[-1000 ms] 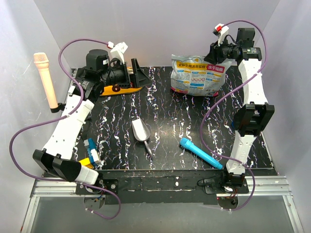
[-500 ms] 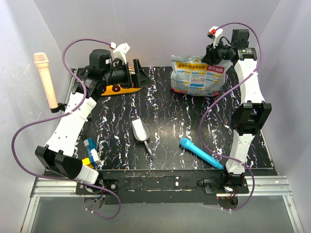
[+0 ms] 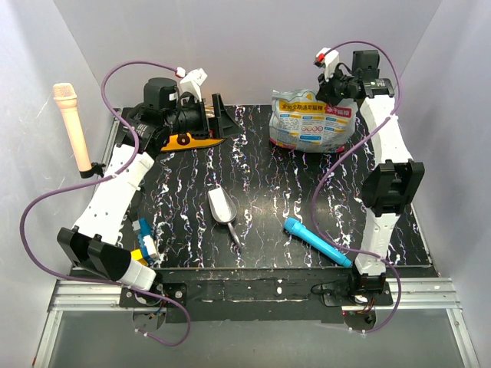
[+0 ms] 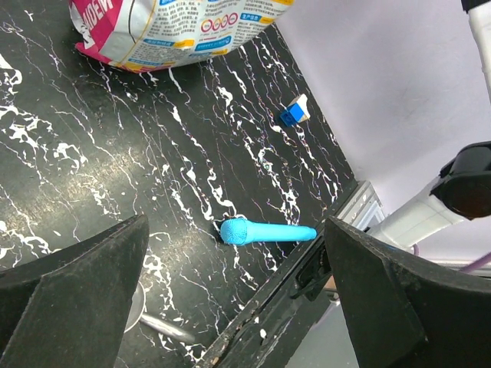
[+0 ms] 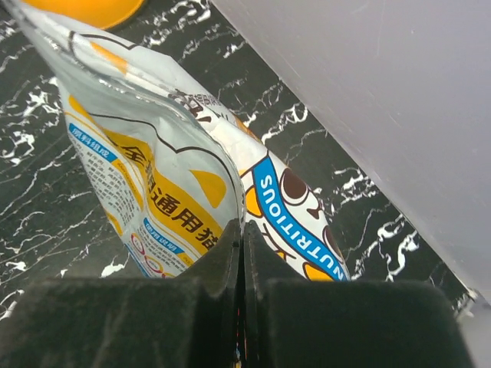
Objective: Serve the pet food
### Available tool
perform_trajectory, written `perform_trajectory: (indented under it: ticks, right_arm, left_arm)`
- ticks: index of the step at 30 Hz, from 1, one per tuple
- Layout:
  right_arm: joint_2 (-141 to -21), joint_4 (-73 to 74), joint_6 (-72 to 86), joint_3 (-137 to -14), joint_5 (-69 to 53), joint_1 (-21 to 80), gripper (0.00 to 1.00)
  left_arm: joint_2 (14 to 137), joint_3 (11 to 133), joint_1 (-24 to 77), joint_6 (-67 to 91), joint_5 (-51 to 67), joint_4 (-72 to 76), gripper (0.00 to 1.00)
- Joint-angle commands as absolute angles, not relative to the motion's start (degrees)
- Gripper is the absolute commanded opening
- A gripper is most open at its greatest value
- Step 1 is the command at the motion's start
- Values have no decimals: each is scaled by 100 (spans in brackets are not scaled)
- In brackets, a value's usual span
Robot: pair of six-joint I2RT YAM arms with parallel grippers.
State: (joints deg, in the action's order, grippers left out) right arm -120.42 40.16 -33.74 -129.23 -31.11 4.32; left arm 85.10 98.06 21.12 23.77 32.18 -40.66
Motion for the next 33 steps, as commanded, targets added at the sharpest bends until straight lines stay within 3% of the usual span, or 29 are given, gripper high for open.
perform_trajectory:
  ticks: [1, 11, 15, 24, 33]
  right_arm:
    - [-11410, 3965, -3315, -12377, -1919, 930, 1]
    - [-9723, 3516, -1127, -10391, -704, 2020, 1]
    - [-8879, 2726, -880, -9064, 235, 2645, 1]
    - [-8341, 2839, -264, -8667, 246, 2821, 1]
    - [-8130, 3067, -220, -8543, 44, 3006, 1]
  left_arm:
    - [8376, 9835, 2127, 2399, 3164, -3920, 98]
    - [8324, 9967, 2127, 3523, 2146, -4393, 98]
    - [8052, 9319, 2127, 4391, 2136, -4282, 98]
    - [8480, 6707, 2223, 9794, 3148, -1971, 98]
    - [10080, 8278, 2908, 10590, 2048, -1591, 98]
